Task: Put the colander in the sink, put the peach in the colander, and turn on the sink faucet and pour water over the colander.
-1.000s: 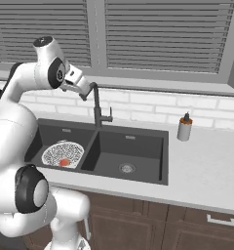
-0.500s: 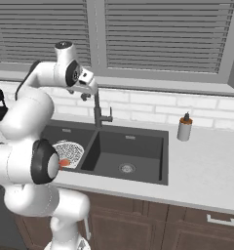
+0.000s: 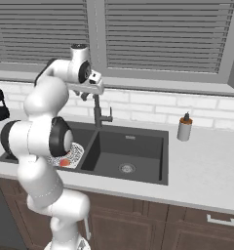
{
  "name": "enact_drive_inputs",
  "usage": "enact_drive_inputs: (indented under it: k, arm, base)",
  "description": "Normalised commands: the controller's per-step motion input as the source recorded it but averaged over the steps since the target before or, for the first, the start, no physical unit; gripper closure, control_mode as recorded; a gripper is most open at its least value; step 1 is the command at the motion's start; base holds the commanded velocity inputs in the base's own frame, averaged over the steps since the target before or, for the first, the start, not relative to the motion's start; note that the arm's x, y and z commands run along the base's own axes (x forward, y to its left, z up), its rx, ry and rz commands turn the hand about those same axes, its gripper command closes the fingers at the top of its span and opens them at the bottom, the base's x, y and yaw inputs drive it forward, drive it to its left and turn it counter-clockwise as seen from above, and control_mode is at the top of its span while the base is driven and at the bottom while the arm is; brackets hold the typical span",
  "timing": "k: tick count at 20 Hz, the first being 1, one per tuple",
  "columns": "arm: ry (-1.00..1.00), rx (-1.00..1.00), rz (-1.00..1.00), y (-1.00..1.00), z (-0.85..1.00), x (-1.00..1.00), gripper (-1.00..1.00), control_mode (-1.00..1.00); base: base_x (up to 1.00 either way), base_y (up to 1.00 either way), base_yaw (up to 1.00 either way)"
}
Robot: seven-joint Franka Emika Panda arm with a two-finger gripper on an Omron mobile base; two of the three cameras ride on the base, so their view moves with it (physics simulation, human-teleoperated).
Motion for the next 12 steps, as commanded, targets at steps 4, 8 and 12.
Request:
enact_drive_inputs:
  k: [4, 8, 12]
  arm:
    - [0.14, 0.0, 0.06, 0.14, -0.3, 0.61, -1.0, -1.0]
    - [0.13, 0.0, 0.03, 0.22, -0.29, 0.53, -1.0, -1.0]
    - [0.15, 0.01, 0.0, 0.26, -0.37, 0.18, -1.0, -1.0]
  base:
    - [0.0, 0.0, 0.0]
    - [0.0, 0.0, 0.0]
    - [0.0, 0.0, 0.0]
